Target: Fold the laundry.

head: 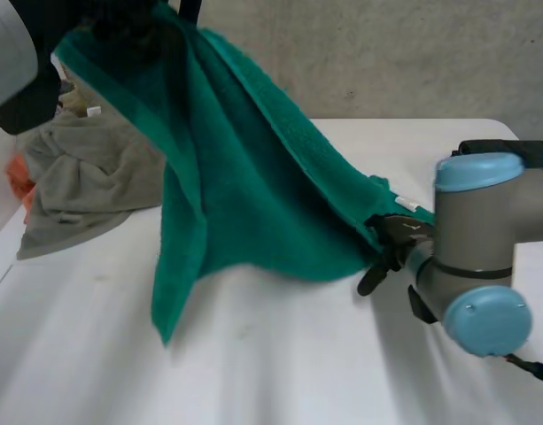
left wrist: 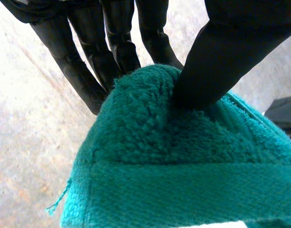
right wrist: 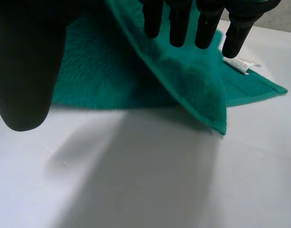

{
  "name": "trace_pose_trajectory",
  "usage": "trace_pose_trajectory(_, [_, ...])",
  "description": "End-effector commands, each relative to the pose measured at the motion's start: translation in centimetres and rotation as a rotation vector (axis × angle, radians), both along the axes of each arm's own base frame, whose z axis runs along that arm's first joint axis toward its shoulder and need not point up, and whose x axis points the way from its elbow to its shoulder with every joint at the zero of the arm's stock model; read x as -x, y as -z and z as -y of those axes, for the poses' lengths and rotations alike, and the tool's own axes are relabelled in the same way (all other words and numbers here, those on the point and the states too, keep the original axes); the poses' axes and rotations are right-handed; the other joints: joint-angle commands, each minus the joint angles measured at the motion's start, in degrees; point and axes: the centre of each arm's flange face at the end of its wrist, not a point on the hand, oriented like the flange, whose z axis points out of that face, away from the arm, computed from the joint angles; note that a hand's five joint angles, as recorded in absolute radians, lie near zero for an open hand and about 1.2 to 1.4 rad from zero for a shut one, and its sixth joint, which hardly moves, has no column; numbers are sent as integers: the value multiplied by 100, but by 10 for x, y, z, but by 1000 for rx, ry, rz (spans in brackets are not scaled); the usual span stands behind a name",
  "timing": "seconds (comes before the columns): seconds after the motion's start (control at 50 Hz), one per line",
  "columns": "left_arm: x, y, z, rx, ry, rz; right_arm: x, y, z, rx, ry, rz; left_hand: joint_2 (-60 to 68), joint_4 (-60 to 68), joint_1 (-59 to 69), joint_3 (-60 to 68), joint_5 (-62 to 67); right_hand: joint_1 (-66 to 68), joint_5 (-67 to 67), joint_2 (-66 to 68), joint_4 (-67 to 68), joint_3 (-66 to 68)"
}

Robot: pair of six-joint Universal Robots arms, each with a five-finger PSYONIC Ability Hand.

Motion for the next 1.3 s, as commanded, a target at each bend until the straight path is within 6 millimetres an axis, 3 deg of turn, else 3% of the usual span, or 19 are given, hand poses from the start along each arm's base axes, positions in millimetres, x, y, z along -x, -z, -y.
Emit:
trace_pose_trajectory(0.02, [1,-9,-15,13,15,-13,-15,12,5,57,78,34,1156,1142,1526,1188,1430,3300,3307,3380,3335,3381])
trace_pose_trajectory(0.06, [-2,-10,-16,12,3,-19,-15,14,11,93,118,33,1156,1142,1526,1188,1430,6693,6700,6774,6728,6775])
trace_pose_trajectory(0.16, [-13,-6,-8,4,-56,-9,8,-2,28,178,228,-8,1156,1142,1526,1188,1430,6712,6719,6793,6748,6794])
trace_pose_trajectory(0.24, [-30,4,17,-22,-141,4,43,-41,48,269,235,-68,1156,1142,1526,1188,1430,6712,6719,6793,6748,6794])
trace_pose_trajectory(0.34, [-47,29,47,-93,-187,55,67,-87,53,382,-19,-185,1156,1142,1526,1188,1430,6712,6719,6793,6748,6794])
trace_pose_trajectory(0.44, [-57,75,68,-231,-166,145,84,-111,22,288,-327,-392,1156,1142,1526,1188,1430,6712,6719,6793,6748,6794])
trace_pose_trajectory(0.54, [-55,151,104,-402,-116,304,97,-110,6,95,-478,-526,1156,1142,1526,1188,1430,6712,6719,6793,6748,6794])
trace_pose_trajectory(0.6, [-53,191,127,-480,-106,382,93,-96,14,53,-517,-555,1156,1142,1526,1188,1430,6712,6719,6793,6748,6794])
trace_pose_trajectory(0.68, [-44,226,155,-499,-90,444,83,-72,30,21,-535,-565,1156,1142,1526,1188,1430,6712,6719,6793,6748,6794])
trace_pose_trajectory(0.76, [-32,237,191,-421,-102,439,69,-56,58,95,-505,-568,1156,1142,1526,1188,1430,6712,6719,6793,6748,6794])
trace_pose_trajectory(0.82, [-24,221,213,-311,-128,396,59,-60,82,207,-437,-550,1156,1142,1526,1188,1430,6712,6719,6793,6748,6794])
trace_pose_trajectory(0.88, [-15,173,238,-109,-170,278,48,-91,115,445,-301,-499,1156,1142,1526,1188,1430,6712,6719,6793,6748,6794])
trace_pose_trajectory(0.9, [-13,159,242,-52,-178,238,46,-105,123,516,-256,-478,1156,1142,1526,1188,1430,6712,6719,6793,6748,6794])
trace_pose_trajectory(0.92, [-8,124,247,75,-192,145,45,-133,136,650,-154,-433,1156,1142,1526,1188,1430,6712,6719,6793,6748,6794])
trace_pose_trajectory(0.98, [-8,56,247,318,-215,-46,48,-179,148,857,2,-343,1156,1142,1526,1188,1430,6712,6719,6793,6748,6794])
trace_pose_trajectory(1.06, [-16,-3,234,525,-228,-245,56,-262,144,1220,156,-181,1156,1142,1526,1188,1430,6712,6719,6793,6748,6794])
trace_pose_trajectory(1.1, [-23,-22,227,589,-231,-319,56,-277,139,1287,145,-173,1156,1142,1526,1188,1430,6712,6719,6793,6748,6794])
trace_pose_trajectory(1.2, [-34,-20,225,568,-233,-319,52,-274,135,1258,73,-184,1156,1142,1526,1188,1430,6712,6719,6793,6748,6794])
trace_pose_trajectory(1.3, [-40,17,228,436,-232,-245,60,-240,138,1108,29,-225,1156,1142,1526,1188,1430,6712,6719,6793,6748,6794])
